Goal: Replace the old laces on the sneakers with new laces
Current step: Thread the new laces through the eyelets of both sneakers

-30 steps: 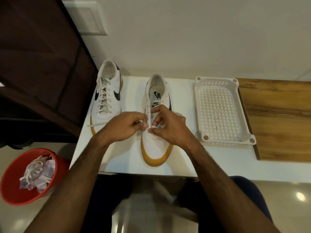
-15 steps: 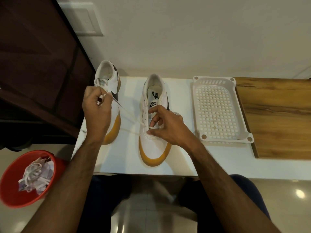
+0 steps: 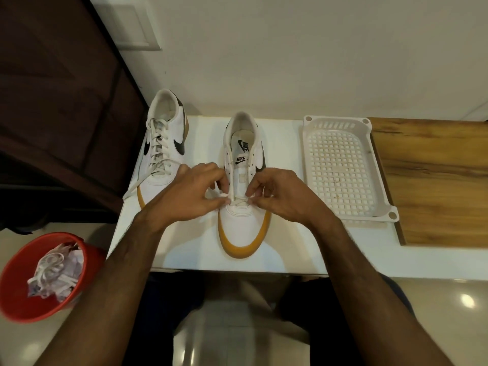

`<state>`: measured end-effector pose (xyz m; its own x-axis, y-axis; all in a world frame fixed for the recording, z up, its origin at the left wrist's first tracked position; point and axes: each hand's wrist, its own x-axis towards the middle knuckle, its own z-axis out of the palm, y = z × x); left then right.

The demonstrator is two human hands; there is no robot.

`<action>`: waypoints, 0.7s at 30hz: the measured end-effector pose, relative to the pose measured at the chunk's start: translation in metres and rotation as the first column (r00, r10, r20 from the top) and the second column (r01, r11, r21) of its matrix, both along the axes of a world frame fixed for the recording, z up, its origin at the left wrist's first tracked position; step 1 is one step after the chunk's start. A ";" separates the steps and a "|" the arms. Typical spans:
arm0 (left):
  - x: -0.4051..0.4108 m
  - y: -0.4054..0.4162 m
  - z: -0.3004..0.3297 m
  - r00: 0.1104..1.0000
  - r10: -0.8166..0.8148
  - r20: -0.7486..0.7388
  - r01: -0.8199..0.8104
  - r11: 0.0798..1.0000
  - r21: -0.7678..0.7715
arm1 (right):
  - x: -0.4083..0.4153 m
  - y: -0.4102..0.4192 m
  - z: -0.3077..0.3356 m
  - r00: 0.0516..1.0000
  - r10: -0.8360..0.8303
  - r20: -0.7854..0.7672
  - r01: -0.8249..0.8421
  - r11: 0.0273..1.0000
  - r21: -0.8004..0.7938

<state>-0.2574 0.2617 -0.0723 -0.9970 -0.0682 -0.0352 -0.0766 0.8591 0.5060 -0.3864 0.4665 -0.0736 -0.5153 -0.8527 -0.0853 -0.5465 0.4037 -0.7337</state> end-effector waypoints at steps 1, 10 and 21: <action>0.000 -0.001 0.000 1.000 0.001 0.005 -0.001 1.000 0.018 | 0.001 -0.001 -0.001 1.000 0.004 0.005 -0.004 1.000 0.007; -0.004 0.001 -0.003 0.994 -0.046 -0.098 0.040 0.997 -0.061 | 0.010 -0.008 -0.001 1.000 -0.016 0.023 0.015 0.999 0.041; -0.001 0.000 -0.002 0.994 0.045 0.096 -0.071 0.952 0.297 | 0.016 -0.018 -0.010 0.991 -0.112 -0.069 0.114 0.993 0.025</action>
<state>-0.2588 0.2619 -0.0738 -0.9839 -0.0988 -0.1492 -0.1769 0.6615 0.7288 -0.3708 0.4488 -0.0840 -0.6136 -0.7864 -0.0705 -0.5442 0.4859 -0.6839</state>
